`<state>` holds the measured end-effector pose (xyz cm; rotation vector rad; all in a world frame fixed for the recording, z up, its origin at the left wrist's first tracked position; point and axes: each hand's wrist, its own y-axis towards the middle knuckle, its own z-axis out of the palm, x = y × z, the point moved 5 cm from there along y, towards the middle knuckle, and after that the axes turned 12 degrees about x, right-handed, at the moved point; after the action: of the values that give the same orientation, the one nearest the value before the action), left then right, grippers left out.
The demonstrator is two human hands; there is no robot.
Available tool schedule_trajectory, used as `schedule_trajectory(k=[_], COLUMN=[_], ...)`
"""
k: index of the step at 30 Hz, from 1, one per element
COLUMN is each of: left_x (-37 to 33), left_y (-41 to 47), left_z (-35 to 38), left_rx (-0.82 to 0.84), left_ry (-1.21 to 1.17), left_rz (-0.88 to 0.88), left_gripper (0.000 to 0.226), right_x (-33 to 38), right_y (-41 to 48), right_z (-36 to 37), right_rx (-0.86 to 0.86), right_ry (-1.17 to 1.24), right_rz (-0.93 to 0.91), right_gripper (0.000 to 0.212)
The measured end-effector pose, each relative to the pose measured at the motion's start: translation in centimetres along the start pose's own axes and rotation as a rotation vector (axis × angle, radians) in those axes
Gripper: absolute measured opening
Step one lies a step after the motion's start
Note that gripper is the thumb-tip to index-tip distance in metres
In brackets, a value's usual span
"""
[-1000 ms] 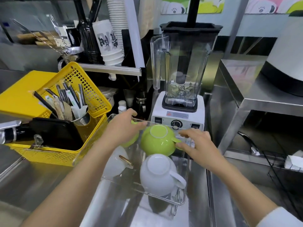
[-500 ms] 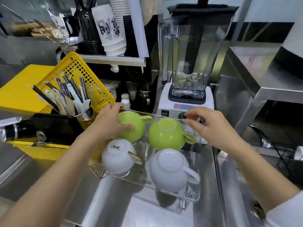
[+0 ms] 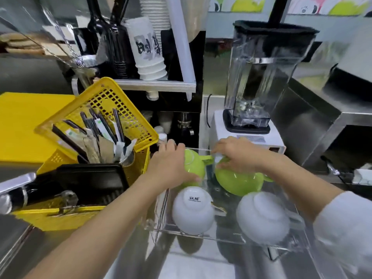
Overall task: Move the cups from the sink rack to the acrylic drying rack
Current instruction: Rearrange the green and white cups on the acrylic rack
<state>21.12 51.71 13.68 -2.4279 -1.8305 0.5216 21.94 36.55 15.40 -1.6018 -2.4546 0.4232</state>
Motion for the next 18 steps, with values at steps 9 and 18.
schedule_trajectory(k=[9, 18], left_x=[0.5, 0.7], left_y=[-0.4, -0.4], left_z=[-0.5, -0.3], left_rx=[0.060, 0.090], left_ry=[-0.103, -0.136], left_rz=[0.167, 0.174], left_gripper=[0.080, 0.086], right_x=[1.6, 2.2], right_y=[-0.2, -0.5], right_z=[-0.6, 0.2], right_rx=[0.030, 0.006], right_ry=[0.100, 0.043], right_rz=[-0.027, 0.015], right_gripper=[0.026, 0.035])
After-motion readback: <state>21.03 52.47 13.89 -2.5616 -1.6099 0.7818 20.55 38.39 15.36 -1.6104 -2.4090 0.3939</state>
